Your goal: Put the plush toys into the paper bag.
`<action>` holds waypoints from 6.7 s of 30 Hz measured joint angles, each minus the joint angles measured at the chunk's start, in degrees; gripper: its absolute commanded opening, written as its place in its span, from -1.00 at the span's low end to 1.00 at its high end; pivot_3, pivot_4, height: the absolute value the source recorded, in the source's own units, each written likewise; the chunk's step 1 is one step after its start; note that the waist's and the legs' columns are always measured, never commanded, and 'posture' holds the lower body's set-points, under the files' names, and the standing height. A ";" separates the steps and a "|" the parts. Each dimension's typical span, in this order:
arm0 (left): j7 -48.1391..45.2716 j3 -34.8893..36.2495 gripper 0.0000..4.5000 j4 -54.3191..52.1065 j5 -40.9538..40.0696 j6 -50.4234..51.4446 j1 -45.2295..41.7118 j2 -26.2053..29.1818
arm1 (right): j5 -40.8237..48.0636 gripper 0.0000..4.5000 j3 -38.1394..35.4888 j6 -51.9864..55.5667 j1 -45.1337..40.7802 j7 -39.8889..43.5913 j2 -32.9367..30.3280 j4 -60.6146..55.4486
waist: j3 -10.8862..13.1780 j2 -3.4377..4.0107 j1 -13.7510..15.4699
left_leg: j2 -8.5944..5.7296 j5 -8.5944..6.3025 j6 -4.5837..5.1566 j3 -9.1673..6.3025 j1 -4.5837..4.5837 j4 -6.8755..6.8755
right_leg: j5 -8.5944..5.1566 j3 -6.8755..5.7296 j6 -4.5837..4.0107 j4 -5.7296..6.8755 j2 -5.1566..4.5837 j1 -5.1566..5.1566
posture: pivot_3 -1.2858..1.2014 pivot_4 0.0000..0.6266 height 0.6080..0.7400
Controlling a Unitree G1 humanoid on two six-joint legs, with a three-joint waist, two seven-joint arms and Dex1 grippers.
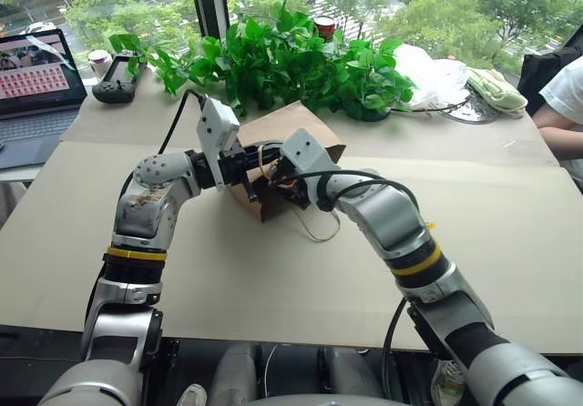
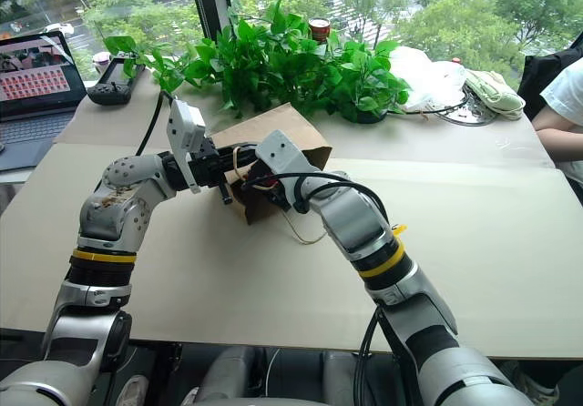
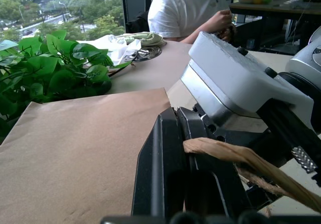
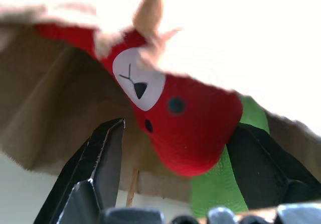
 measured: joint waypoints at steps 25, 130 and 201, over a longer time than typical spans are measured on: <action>-0.09 0.01 -1.00 0.11 0.02 -0.02 -0.05 -0.03 | 8.00 0.52 -4.02 12.16 10.10 2.18 -8.30 -18.06 | 0.00 0.00 -0.11 | 0.00 0.00 0.00 -0.04 0.04 -0.02 | -0.02 0.03 -0.02 -0.14 0.04 0.00 | 0.03 -0.52 1.00; -1.24 -0.95 -1.00 1.28 0.39 0.12 -0.38 0.12 | -1.23 0.54 -2.05 -4.20 6.02 -3.84 5.90 0.96 | 0.01 0.02 -0.33 | 0.01 0.01 -0.02 -0.05 0.08 -0.02 | -0.04 0.13 -0.02 -0.05 0.06 -0.02 | 0.03 -0.52 1.00; 10.06 9.76 -1.00 5.62 -9.67 7.57 -5.09 -8.46 | 17.17 -1.00 -25.08 9.60 6.07 4.70 -13.45 -26.78 | 0.02 0.01 -0.25 | -0.01 0.01 -0.01 -0.30 0.08 -0.02 | -0.04 0.17 0.00 -0.14 0.07 0.01 | 0.03 -0.52 1.00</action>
